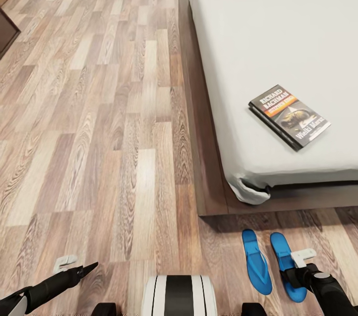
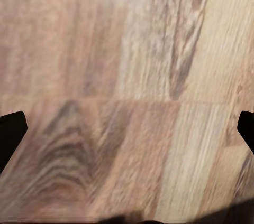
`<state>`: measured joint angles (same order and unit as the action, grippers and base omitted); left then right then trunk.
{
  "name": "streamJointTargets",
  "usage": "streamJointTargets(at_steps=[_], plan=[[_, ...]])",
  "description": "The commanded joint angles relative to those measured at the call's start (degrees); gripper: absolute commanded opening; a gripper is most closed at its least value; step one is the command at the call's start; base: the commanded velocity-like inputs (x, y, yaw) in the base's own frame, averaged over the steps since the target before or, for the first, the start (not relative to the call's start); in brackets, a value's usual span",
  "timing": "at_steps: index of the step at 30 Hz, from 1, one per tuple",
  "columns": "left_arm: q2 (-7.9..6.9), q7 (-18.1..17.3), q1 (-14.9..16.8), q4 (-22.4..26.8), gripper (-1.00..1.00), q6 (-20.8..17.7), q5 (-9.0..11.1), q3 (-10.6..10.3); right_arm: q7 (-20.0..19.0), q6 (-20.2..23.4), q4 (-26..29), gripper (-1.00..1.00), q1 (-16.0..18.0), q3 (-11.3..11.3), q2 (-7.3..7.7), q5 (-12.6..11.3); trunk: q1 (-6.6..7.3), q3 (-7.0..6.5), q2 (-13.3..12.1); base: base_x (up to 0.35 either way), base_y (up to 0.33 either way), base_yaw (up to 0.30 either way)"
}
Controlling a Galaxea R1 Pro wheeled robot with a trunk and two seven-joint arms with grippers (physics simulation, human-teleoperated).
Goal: In the bedroom, move the book from the bed onto either nightstand, and place the two sandals side by side next to the bed.
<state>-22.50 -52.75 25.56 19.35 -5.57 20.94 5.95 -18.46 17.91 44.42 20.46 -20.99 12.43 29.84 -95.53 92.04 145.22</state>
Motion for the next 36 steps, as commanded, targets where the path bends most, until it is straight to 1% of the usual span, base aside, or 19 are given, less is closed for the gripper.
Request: streamJointTargets(at_steps=[1,6,12,17,32,36], plan=[[0.00,-0.25,0.02,-0.01,1.00,-0.58,0.33,0.12,-0.52,0.13,0.12,-1.00,0.02,-0.21,-0.04,0.57,-0.01,0.26,0.03,0.000,0.000,0.000],[0.00,-0.24,0.02,-0.01,1.00,-0.58,0.33,0.12,-0.52,0.03,0.14,-1.00,0.02,-0.22,-0.03,0.57,-0.14,1.37,0.09,0.000,0.000,0.000],[0.00,-0.29,0.02,-0.01,1.00,-0.58,0.33,0.12,-0.51,0.02,0.14,-1.00,0.02,-0.24,-0.03,0.57,-0.14,1.37,0.09,0.009,0.001,0.000],[0.00,-0.25,0.02,-0.01,1.00,-0.58,0.33,0.12,-0.48,0.02,0.14,-1.00,0.02,-0.22,-0.03,0.57,-0.14,1.37,0.09,0.155,0.050,0.000],[0.00,-0.24,0.02,-0.01,1.00,-0.50,0.33,0.12,-0.54,-0.07,0.19,-1.00,0.02,-0.27,-0.03,0.57,-0.14,1.37,0.09,0.014,0.002,0.000],[0.00,-0.24,0.04,-0.01,1.00,-0.50,0.33,0.12,-0.53,-0.21,0.97,-1.00,0.02,-0.35,-0.05,0.57,-0.14,1.37,0.09,0.000,0.000,0.000]])
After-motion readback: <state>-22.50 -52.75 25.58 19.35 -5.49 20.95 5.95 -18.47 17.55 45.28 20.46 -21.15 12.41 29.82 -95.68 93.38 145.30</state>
